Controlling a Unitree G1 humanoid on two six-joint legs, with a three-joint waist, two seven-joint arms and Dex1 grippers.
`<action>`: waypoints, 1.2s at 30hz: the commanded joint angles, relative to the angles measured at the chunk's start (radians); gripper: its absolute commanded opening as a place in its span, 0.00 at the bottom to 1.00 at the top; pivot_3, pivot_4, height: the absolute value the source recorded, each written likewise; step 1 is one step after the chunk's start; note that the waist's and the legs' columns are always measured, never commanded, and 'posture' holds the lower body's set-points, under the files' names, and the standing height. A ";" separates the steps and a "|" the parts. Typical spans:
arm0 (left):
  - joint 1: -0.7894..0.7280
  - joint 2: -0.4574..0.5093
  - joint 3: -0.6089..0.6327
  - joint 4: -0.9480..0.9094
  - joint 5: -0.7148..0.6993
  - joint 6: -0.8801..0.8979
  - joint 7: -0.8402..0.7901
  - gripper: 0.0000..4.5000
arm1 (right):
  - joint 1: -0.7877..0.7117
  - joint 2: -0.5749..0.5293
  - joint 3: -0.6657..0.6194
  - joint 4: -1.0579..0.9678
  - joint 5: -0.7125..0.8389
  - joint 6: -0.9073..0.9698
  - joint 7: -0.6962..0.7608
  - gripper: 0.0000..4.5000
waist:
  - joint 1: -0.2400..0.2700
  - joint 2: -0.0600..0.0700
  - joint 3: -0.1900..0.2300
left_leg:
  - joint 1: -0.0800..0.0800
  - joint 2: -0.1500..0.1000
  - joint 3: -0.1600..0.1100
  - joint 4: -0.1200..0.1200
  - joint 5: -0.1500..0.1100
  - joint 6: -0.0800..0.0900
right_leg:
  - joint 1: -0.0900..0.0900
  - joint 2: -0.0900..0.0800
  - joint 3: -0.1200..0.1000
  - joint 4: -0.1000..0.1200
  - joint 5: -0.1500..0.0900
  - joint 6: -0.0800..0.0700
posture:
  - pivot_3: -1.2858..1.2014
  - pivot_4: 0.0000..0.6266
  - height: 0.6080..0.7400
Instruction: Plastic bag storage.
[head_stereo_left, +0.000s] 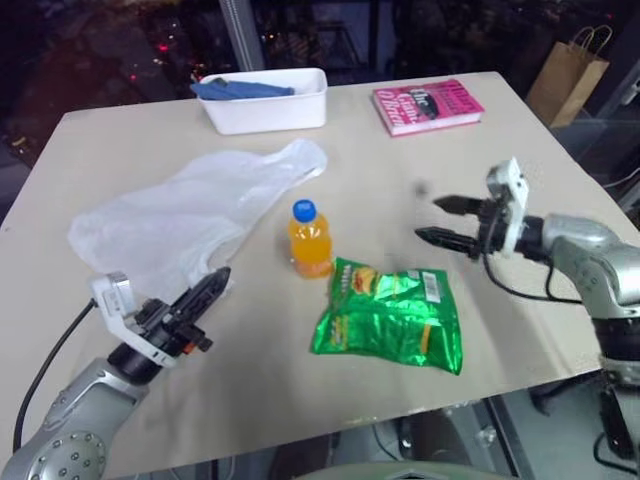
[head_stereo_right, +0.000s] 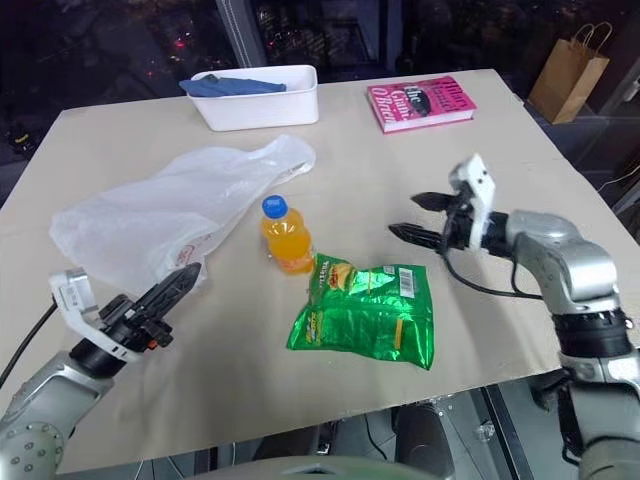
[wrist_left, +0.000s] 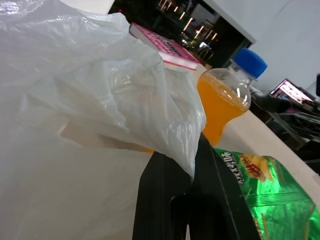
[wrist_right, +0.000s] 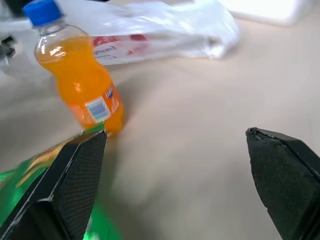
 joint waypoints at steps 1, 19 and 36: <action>0.017 0.005 0.008 -0.012 -0.004 -0.026 -0.033 0.01 | -0.066 0.083 0.069 0.039 -0.089 -0.111 -0.015 1.00 | 0.000 0.000 0.000 | 0.000 0.000 0.000 0.000 0.000 0.000 | 0.000 0.000 0.000 0.000 0.000 0.000 | 0.52 0.24 1.00; 0.060 -0.029 -0.039 -0.027 0.073 -0.091 -0.030 0.01 | -0.200 0.338 0.237 0.189 -0.206 -0.207 0.121 1.00 | -0.001 0.001 0.000 | -0.002 0.000 -0.001 -0.002 -0.001 -0.002 | -0.004 0.000 0.001 0.001 0.000 -0.001 | 0.52 0.24 1.00; 0.030 -0.019 -0.056 0.009 0.105 -0.099 -0.037 0.00 | -0.250 0.461 0.209 0.256 -0.271 -0.191 -0.007 0.62 | -0.011 0.001 0.001 | -0.004 0.000 -0.001 -0.002 -0.001 -0.004 | -0.008 0.001 0.002 0.003 -0.001 -0.002 | 0.52 0.24 1.00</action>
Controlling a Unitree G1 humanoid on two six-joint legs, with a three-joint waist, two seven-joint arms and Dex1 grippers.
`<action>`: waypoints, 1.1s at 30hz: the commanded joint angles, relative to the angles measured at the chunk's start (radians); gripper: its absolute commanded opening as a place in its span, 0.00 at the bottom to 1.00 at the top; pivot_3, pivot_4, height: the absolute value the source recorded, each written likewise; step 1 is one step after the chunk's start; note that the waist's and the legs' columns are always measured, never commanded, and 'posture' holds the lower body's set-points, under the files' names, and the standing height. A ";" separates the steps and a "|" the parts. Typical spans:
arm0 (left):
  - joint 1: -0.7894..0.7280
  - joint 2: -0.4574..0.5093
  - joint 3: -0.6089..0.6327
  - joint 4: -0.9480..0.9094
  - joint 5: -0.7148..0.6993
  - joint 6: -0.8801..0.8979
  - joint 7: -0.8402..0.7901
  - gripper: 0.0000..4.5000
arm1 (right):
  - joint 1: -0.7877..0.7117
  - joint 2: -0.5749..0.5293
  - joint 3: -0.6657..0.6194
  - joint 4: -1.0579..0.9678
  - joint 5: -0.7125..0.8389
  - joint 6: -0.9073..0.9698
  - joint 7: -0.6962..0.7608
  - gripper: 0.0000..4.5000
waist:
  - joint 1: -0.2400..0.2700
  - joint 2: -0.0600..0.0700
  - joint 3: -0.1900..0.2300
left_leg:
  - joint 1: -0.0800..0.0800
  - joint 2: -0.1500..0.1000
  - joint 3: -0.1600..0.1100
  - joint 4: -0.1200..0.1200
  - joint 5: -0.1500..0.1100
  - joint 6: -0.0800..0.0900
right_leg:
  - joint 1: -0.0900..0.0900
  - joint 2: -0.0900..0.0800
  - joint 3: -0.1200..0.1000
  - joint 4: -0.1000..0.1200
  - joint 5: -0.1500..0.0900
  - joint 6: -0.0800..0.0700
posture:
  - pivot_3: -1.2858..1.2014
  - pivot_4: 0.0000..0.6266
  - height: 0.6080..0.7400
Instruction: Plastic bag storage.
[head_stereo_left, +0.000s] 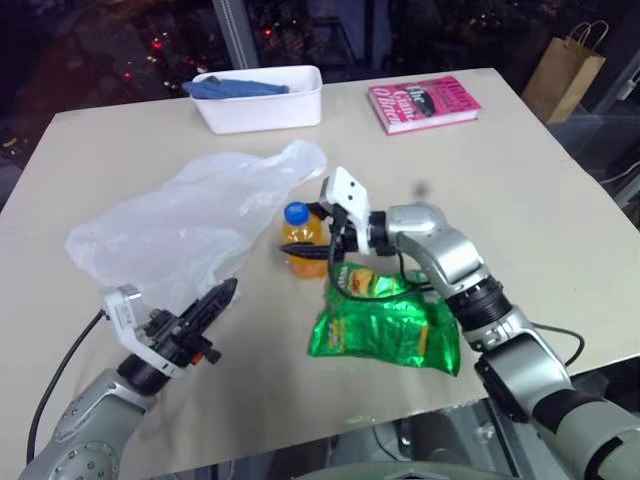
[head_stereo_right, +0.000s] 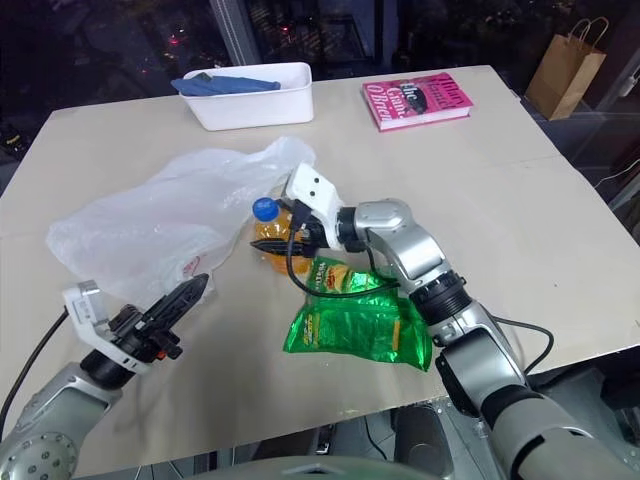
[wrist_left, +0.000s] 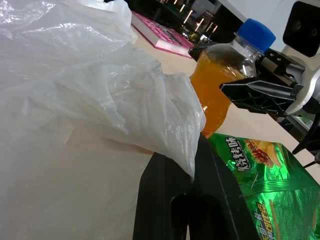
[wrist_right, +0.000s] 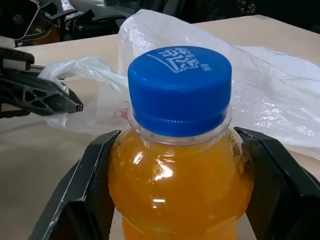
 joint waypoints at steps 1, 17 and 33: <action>-0.020 0.010 0.000 0.011 0.009 -0.019 -0.006 0.00 | -0.022 -0.026 -0.035 -0.028 -0.010 -0.005 -0.010 0.62 | 0.000 0.000 0.000 | 0.000 0.000 0.000 0.000 0.000 0.000 | 0.000 0.000 0.000 0.000 0.000 0.000 | 0.52 0.24 1.00; -0.914 -0.105 -0.427 0.588 0.474 -0.213 -0.007 0.00 | -0.063 -0.399 -0.326 -0.033 0.025 0.232 -0.126 0.62 | 0.020 -0.001 0.000 | -0.015 -0.009 -0.006 0.006 0.003 -0.003 | -0.009 -0.003 -0.008 0.001 0.001 0.000 | 0.52 0.24 1.00; -1.119 -0.206 -0.715 0.593 0.459 -0.098 -0.514 0.00 | 0.110 -0.594 -0.497 -0.154 0.033 0.363 -0.263 0.62 | -0.017 0.000 -0.001 | -0.026 -0.009 -0.002 0.005 0.003 -0.002 | -0.026 -0.004 -0.002 0.006 0.001 0.001 | 0.52 0.24 1.00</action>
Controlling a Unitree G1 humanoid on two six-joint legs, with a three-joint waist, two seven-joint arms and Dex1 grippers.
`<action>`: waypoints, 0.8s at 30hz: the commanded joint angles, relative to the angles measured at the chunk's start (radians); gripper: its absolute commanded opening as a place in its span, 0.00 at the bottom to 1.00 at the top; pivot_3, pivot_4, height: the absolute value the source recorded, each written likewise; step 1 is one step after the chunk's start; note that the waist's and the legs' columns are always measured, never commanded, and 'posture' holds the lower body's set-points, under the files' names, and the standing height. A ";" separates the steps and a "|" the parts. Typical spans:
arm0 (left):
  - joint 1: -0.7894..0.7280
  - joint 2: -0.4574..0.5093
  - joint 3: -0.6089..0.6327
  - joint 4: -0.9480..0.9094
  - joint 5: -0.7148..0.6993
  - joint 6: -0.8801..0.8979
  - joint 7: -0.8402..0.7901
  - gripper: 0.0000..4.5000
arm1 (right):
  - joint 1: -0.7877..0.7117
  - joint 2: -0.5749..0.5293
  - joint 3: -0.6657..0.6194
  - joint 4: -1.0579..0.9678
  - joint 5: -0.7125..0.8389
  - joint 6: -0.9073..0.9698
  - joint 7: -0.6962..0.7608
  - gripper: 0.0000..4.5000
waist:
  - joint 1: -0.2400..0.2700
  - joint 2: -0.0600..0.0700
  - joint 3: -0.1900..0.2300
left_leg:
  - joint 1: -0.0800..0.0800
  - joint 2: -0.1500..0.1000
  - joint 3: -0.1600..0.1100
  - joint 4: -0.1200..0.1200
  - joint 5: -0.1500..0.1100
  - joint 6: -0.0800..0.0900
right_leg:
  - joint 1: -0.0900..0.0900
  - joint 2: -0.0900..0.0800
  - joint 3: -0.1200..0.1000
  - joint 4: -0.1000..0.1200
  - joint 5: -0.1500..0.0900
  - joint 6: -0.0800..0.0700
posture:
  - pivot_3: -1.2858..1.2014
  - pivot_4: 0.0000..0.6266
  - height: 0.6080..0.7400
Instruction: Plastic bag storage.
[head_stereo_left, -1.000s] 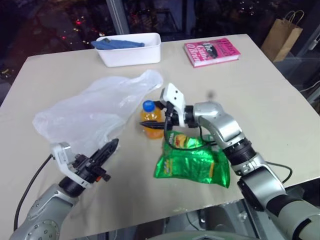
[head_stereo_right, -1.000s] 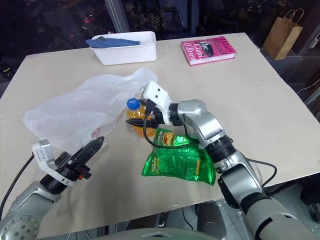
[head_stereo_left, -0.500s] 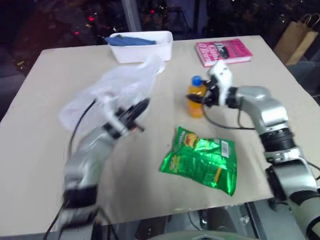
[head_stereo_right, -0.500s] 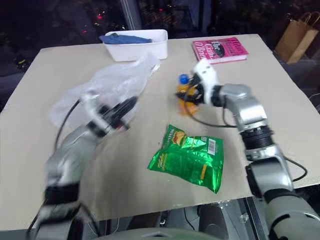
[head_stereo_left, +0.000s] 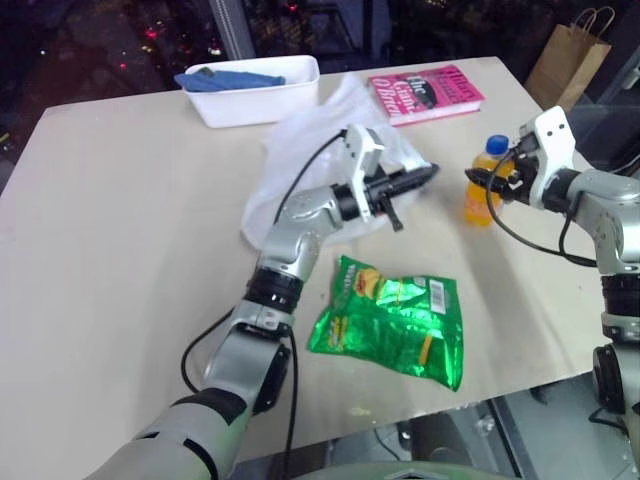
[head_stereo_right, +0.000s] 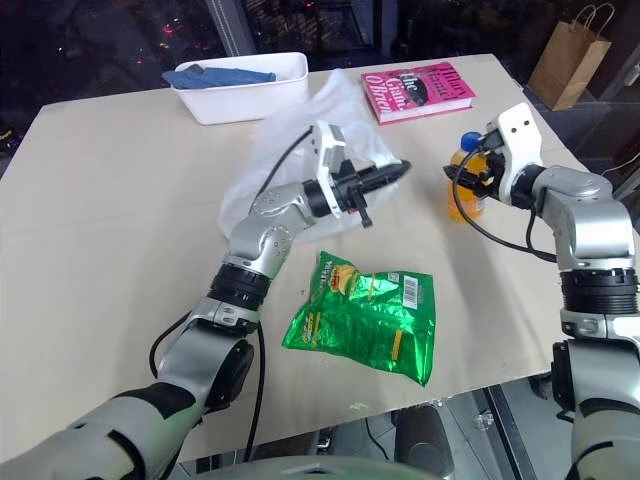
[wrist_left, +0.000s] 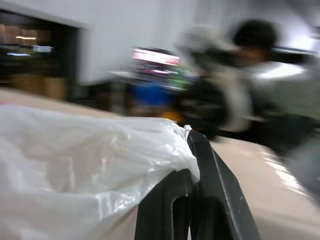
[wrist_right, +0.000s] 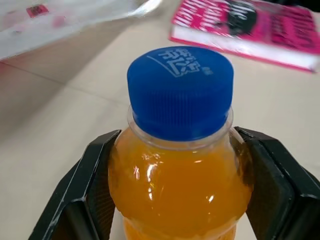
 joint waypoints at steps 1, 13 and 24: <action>0.085 0.107 -0.037 -0.221 -0.072 0.137 -0.117 0.00 | 0.006 -0.044 -0.055 -0.040 0.009 0.031 -0.021 0.62 | -0.001 0.001 0.000 | 0.001 0.000 0.000 0.000 0.000 0.000 | 0.000 0.000 0.001 0.001 0.000 0.000 | 0.52 0.24 1.00; 0.313 0.076 0.325 -0.601 -0.204 0.204 0.402 0.00 | -0.185 0.228 -0.291 -0.050 0.294 0.291 -0.238 0.62 | 0.002 0.003 0.001 | 0.003 0.005 0.003 0.011 0.000 0.000 | 0.000 0.002 0.006 0.012 0.000 0.000 | 0.52 0.24 1.00; 0.393 -0.006 0.386 -0.728 -0.332 0.250 0.660 0.00 | -0.377 0.552 -0.593 -0.024 0.580 0.410 -0.696 0.62 | 0.029 0.003 0.001 | 0.000 0.003 0.000 0.012 0.000 0.000 | -0.001 0.001 0.003 0.012 0.000 0.000 | 0.52 0.24 1.00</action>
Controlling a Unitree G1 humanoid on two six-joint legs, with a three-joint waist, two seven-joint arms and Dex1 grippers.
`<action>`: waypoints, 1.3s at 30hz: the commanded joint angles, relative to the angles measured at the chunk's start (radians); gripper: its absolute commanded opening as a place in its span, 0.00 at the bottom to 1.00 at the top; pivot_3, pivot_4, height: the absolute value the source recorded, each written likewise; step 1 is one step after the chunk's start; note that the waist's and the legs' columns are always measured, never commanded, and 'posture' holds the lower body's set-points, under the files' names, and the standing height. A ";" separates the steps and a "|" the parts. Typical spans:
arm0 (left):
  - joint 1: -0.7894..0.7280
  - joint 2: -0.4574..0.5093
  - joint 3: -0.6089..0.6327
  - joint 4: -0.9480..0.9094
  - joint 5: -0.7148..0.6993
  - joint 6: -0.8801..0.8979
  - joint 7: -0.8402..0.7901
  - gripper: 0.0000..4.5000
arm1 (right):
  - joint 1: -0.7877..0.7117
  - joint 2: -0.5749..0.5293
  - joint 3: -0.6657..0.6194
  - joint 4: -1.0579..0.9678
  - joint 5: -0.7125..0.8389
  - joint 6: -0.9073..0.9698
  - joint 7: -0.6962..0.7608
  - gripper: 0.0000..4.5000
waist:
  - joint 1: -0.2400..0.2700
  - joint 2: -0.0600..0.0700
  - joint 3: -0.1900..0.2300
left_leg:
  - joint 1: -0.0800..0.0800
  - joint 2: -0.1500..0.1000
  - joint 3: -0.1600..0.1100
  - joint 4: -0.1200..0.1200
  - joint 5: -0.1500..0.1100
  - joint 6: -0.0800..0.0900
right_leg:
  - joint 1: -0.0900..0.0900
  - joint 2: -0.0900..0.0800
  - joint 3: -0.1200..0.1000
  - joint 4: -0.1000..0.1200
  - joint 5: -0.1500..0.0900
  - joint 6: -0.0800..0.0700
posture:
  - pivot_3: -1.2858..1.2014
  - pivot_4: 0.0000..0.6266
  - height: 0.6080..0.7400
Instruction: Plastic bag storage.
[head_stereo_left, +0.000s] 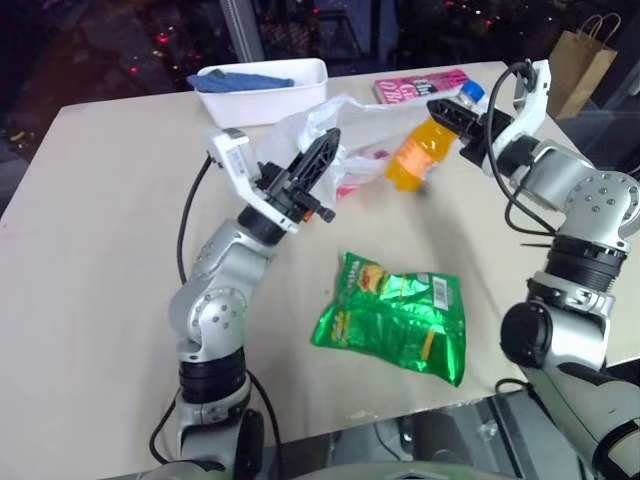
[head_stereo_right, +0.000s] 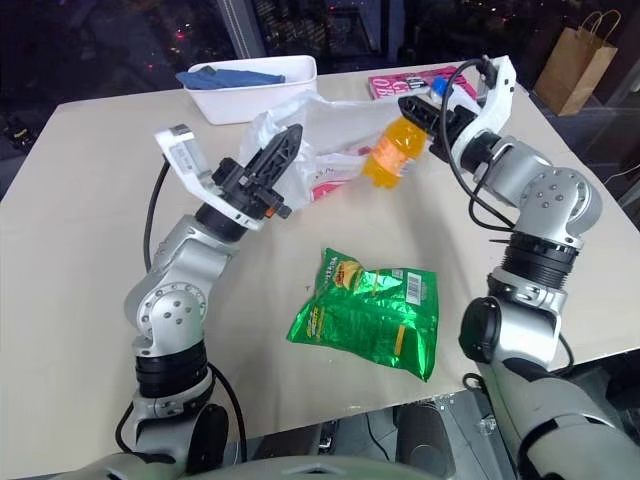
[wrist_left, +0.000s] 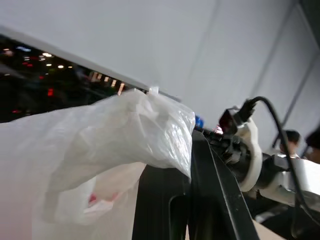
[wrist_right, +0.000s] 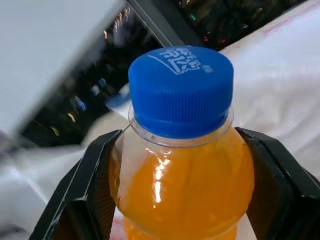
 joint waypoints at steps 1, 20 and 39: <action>0.016 0.019 0.008 -0.054 -0.053 0.008 0.012 0.00 | -0.072 0.034 -0.080 -0.009 0.085 -0.043 -0.125 0.62 | 0.000 0.000 0.000 | 0.000 0.000 0.000 0.000 0.000 0.000 | 0.000 0.000 0.000 0.000 0.000 0.000 | 0.52 0.24 1.00; 0.028 0.007 -0.026 0.004 -0.132 -0.032 -0.005 0.00 | -0.070 0.369 -0.029 0.224 0.266 -0.256 -0.380 0.62 | -0.031 0.001 0.000 | 0.002 -0.001 0.002 0.000 0.000 0.000 | 0.000 0.002 0.001 0.002 0.000 0.000 | 0.52 0.24 1.00; -0.013 -0.105 0.091 0.056 -0.193 -0.174 0.132 0.00 | 0.040 0.343 0.216 0.304 0.212 -0.286 -0.236 0.62 | -0.031 0.001 0.000 | 0.001 -0.001 0.001 0.000 0.000 0.000 | 0.000 0.002 0.001 0.002 0.000 0.000 | 0.52 0.24 1.00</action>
